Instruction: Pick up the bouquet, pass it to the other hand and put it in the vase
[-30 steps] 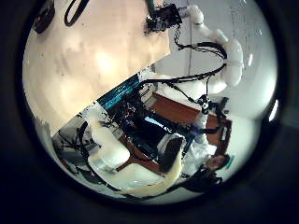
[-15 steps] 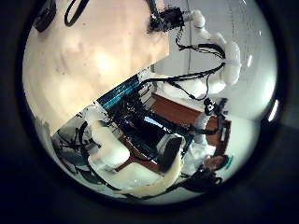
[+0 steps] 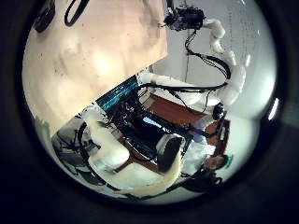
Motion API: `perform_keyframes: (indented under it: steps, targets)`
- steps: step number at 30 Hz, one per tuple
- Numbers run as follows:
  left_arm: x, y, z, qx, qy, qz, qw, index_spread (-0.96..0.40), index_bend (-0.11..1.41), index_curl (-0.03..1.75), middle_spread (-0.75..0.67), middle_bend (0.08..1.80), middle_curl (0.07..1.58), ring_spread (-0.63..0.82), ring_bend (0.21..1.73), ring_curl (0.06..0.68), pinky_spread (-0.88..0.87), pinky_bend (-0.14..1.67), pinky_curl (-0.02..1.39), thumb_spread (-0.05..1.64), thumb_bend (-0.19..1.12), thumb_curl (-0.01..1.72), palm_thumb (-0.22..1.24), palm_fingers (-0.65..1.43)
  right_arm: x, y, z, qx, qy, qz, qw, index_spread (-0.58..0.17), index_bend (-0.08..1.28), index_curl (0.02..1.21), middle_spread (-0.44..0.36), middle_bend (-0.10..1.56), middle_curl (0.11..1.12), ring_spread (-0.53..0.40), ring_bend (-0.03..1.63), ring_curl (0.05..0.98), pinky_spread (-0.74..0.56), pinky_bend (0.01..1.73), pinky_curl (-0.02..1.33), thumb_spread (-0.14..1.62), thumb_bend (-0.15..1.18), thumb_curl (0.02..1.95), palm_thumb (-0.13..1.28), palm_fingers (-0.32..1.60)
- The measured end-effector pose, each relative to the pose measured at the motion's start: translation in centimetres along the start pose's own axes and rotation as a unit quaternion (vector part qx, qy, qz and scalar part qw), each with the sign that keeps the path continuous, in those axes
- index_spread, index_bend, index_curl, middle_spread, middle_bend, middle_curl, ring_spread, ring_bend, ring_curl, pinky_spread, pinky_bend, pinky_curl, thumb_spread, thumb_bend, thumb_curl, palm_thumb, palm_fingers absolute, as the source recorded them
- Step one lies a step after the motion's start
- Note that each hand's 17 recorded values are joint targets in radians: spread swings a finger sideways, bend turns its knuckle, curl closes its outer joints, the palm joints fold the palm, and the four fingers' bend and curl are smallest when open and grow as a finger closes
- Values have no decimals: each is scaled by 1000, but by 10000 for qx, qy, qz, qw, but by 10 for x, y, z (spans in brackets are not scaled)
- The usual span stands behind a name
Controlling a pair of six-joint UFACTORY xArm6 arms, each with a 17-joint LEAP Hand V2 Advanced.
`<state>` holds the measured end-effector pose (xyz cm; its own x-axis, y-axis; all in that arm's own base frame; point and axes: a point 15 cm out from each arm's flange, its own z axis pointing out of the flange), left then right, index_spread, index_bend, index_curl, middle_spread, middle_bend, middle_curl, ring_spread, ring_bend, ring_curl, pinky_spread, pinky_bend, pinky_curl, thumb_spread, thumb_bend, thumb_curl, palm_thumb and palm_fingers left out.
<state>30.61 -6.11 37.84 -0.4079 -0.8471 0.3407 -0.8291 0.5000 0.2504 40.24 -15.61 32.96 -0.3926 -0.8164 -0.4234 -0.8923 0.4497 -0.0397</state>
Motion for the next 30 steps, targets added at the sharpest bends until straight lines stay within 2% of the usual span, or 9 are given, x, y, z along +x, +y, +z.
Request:
perform_keyframes:
  steps: [8,13,18,22,28,30]
  targets:
    - [14,-11,-20,459,435,25,9980,28,172,306,402,195,302,592,445,219,579,195,307,1030,-21,279,35,19,-63,23,-72,377,-1151,-539,9912,-233,1154,880,-106,1370,742,-178,1463,671,-142,1463,551,861,78,939,1172,1146]
    - [22,-16,-39,862,755,31,9934,37,174,314,394,192,307,580,450,221,572,196,307,1044,-21,279,46,48,-114,47,-105,424,-2094,-1007,9717,-228,1165,872,-104,1380,732,-177,1464,670,-141,1443,586,857,67,987,1160,1147]
    - [33,-21,-57,1270,1239,42,9841,45,178,325,380,196,313,567,454,221,557,192,303,1054,-19,279,73,82,-157,73,-128,347,-2910,-1618,9423,-223,1172,865,-103,1387,723,-176,1470,669,-141,1419,621,855,62,1029,1161,1145]
    - [45,-24,-73,1583,1726,93,9721,55,179,331,370,194,317,562,458,221,548,189,299,1064,-17,282,96,101,-182,88,-142,264,-3463,-1935,9176,-220,1179,858,-102,1391,717,-176,1471,667,-142,1400,650,855,56,1059,1160,1146]
    - [57,-22,-89,1846,2246,179,9567,60,175,336,361,194,324,557,460,220,542,191,295,1069,-19,281,114,110,-216,114,-166,106,-4235,-2397,8735,-216,1186,848,-101,1396,709,-176,1472,665,-144,1377,693,851,45,1096,1160,1146]
    - [61,-22,-93,1928,2419,203,9507,61,174,336,360,194,325,557,460,219,541,192,295,1071,-21,281,116,110,-225,123,-166,-4,-4343,-2553,8638,-215,1188,845,-101,1397,706,-176,1473,664,-145,1369,707,850,41,1107,1160,1146]
